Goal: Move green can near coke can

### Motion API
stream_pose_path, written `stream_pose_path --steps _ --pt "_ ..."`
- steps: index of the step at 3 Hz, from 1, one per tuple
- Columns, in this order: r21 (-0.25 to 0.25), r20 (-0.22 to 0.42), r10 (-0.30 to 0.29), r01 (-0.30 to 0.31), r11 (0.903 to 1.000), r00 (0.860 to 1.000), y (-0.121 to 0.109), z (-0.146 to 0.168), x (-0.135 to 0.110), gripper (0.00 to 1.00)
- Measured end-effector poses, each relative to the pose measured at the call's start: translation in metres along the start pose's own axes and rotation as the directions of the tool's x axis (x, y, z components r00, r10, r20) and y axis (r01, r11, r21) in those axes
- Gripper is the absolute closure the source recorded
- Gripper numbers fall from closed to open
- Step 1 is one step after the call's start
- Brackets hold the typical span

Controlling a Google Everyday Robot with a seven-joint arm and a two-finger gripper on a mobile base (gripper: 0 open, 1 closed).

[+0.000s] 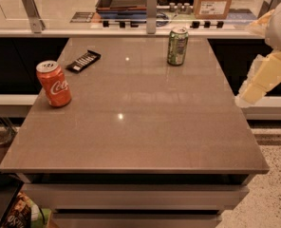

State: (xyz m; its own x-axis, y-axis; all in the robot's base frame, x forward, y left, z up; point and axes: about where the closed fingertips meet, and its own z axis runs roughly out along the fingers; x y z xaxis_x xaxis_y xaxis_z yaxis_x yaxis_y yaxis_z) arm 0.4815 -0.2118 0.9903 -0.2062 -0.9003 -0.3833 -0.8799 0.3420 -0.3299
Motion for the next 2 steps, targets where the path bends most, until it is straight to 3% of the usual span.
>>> stream_pose_path --steps 1,2 --pt "0.064 0.128 0.124 -0.133 0.9891 0.984 -0.024 0.015 -0.005 0.0" --pt "0.094 0.265 0.25 -0.283 0.9545 0.931 -0.048 0.036 -0.007 0.0"
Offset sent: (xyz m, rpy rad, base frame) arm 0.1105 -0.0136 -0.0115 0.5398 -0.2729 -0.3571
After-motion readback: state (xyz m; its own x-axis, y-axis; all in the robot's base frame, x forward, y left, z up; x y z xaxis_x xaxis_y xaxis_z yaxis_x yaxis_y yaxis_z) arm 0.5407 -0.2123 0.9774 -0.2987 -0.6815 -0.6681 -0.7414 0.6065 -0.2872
